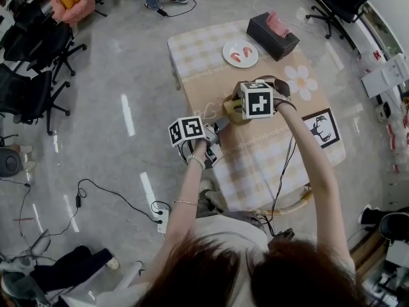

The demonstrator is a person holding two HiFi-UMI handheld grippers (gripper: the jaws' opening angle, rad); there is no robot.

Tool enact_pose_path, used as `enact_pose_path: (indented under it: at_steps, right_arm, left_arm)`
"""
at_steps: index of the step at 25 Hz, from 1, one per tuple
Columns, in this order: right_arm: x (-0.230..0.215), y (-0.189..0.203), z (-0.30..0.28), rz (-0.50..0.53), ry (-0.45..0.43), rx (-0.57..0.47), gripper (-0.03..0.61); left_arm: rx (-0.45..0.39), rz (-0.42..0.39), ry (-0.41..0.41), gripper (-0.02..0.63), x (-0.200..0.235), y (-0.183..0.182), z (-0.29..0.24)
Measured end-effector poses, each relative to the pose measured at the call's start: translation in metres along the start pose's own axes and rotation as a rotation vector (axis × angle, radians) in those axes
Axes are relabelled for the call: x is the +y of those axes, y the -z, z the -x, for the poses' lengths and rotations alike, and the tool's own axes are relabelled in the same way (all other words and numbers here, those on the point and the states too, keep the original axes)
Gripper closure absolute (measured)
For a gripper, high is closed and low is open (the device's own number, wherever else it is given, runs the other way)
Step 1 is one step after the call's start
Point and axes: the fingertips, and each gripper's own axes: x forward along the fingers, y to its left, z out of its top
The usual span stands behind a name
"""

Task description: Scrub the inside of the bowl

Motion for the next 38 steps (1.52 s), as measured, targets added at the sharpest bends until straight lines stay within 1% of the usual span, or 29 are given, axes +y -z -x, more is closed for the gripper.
enact_pose_path:
  at_steps: [12,21,38]
  right_arm:
    - [-0.012,0.014,0.009,-0.047,0.046,-0.004,0.48]
    - [-0.015,0.03,0.013,-0.075,0.077,0.024,0.48]
    - [0.0,0.045,0.015,-0.11,0.061,0.061,0.48]
  left_arm:
    - [0.005,0.001,0.002,0.486,-0.001,0.001,-0.001]
    - [0.012,0.008,-0.002,0.486,0.001,0.004,-0.002]
    - [0.01,0.007,0.0,0.486,0.0,0.004,-0.004]
